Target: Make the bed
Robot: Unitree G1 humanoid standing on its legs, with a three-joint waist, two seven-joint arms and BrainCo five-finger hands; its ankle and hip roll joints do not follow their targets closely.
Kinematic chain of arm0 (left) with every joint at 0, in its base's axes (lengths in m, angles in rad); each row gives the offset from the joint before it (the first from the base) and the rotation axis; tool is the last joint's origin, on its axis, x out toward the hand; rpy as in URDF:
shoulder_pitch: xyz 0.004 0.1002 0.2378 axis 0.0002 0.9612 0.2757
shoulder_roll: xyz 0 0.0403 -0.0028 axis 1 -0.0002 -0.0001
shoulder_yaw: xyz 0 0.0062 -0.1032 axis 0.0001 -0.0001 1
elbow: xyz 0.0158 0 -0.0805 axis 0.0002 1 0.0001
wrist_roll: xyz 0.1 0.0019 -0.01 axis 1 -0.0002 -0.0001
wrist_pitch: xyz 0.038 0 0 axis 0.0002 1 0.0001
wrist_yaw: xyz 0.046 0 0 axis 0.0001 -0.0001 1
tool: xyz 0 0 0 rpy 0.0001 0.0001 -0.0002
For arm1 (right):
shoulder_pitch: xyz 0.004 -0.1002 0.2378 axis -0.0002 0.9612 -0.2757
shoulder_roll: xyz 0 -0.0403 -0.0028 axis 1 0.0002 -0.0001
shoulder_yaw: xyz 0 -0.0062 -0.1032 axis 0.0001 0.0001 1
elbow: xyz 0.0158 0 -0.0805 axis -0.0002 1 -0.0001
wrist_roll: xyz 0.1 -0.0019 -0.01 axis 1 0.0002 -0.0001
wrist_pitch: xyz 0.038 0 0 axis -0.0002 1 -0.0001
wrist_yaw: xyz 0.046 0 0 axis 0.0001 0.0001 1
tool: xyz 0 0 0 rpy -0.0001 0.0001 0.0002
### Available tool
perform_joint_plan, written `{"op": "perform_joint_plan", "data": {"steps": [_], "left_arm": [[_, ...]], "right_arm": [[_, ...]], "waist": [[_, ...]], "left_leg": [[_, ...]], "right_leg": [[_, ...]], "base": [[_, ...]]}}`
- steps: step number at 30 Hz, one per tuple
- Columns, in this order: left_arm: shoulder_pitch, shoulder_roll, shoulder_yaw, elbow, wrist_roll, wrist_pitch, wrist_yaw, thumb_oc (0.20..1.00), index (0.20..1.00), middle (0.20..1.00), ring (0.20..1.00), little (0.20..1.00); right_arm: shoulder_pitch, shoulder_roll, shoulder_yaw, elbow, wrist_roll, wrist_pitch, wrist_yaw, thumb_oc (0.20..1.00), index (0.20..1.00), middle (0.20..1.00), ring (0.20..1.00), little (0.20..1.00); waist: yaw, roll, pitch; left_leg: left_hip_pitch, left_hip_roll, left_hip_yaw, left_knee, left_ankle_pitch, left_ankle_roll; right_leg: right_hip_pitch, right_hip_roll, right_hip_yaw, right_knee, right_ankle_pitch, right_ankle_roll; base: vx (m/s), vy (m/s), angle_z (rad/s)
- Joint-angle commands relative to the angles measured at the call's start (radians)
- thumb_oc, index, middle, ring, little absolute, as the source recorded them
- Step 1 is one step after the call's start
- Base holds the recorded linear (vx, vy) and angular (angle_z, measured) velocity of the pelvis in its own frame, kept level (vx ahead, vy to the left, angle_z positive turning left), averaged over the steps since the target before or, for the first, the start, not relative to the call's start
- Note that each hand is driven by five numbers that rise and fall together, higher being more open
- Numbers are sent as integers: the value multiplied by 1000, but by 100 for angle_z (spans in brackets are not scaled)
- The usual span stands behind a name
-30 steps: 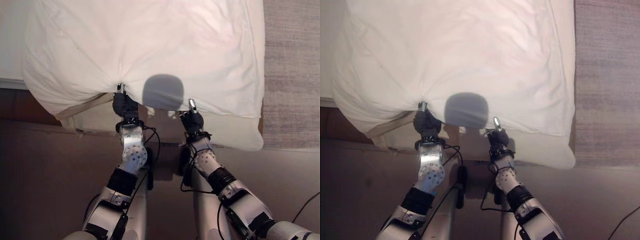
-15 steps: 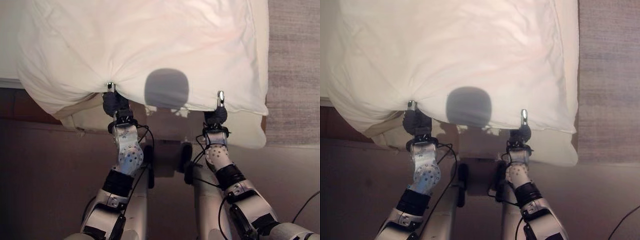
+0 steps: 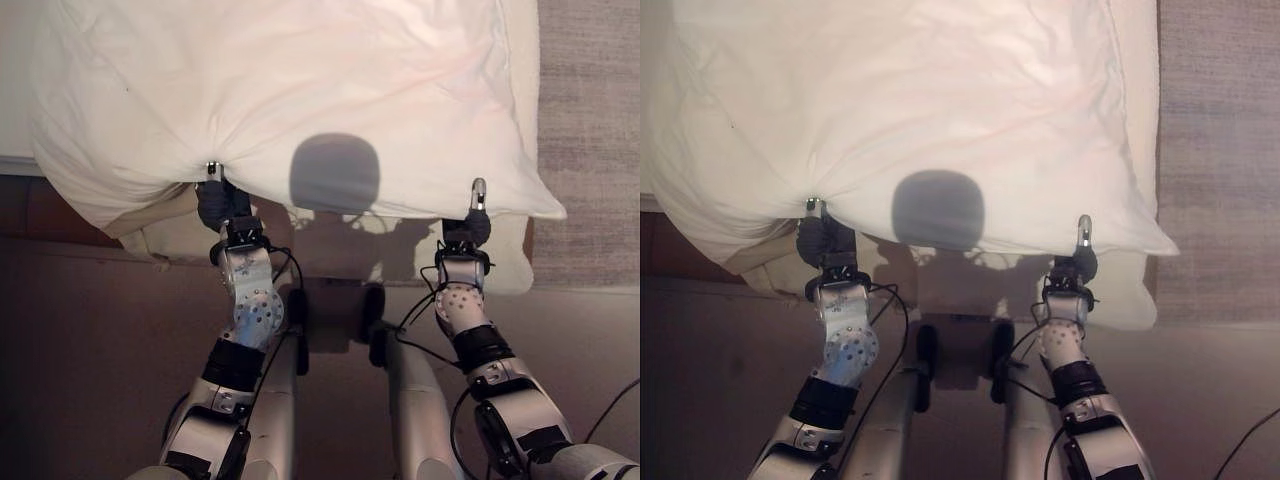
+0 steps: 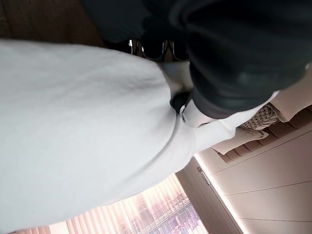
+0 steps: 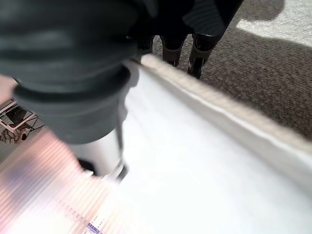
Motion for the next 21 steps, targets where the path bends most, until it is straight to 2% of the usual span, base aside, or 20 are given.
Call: {"op": "perform_joint_plan", "data": {"steps": [1,8,13,15,16,19,21], "left_arm": [[17,42,80,-162,80,-106,-46,200,200,200,200,200],[43,36,81,-147,57,-99,-58,200,200,200,200,200],[71,33,80,-103,18,-86,-77,200,200,200,200,200],[82,28,78,-79,-12,-77,-90,827,827,827,827,827],[91,25,77,-47,-37,-68,-101,1000,1000,1000,1000,1000],[96,24,78,-17,-59,-57,-113,1000,1000,1000,1000,1000],[96,24,70,14,-81,-41,-126,1000,1000,1000,1000,1000]], "right_arm": [[36,-54,-66,-66,-38,-80,13,200,200,200,200,200],[47,-36,-56,-150,-56,-98,23,200,200,200,200,200],[67,-9,-54,-278,-70,-140,34,200,200,200,200,200],[78,-6,-42,-335,-87,-153,32,200,200,200,200,200],[90,0,-27,-404,-103,-163,41,200,200,200,200,200],[102,1,-16,-455,-123,-170,38,200,200,200,200,200],[121,1,8,-556,-153,-176,47,200,200,200,200,200]], "waist": [[5,55,-123],[4,55,-135],[-4,52,-135],[-7,50,-132],[-9,49,-128],[-12,47,-126],[-20,44,-125]], "left_leg": [[-44,-31,30,-10,5,20],[-47,-30,32,-13,6,21],[-50,-30,38,-15,7,22],[-51,-30,41,-17,8,21],[-47,-28,45,-16,4,20],[-50,-25,52,-19,11,20],[-47,-22,56,-20,8,18]], "right_leg": [[-3,10,15,-37,39,75],[-9,9,15,-35,39,74],[-13,9,18,-36,42,77],[-14,9,21,-39,43,77],[-15,12,26,-36,42,78],[-20,13,32,-37,49,78],[-22,16,38,-35,45,78]], "base": [[0,0,0],[1,-1,0],[0,0,0],[2,4,-2],[-6,5,-4],[-10,5,-4],[3,3,-2]]}}
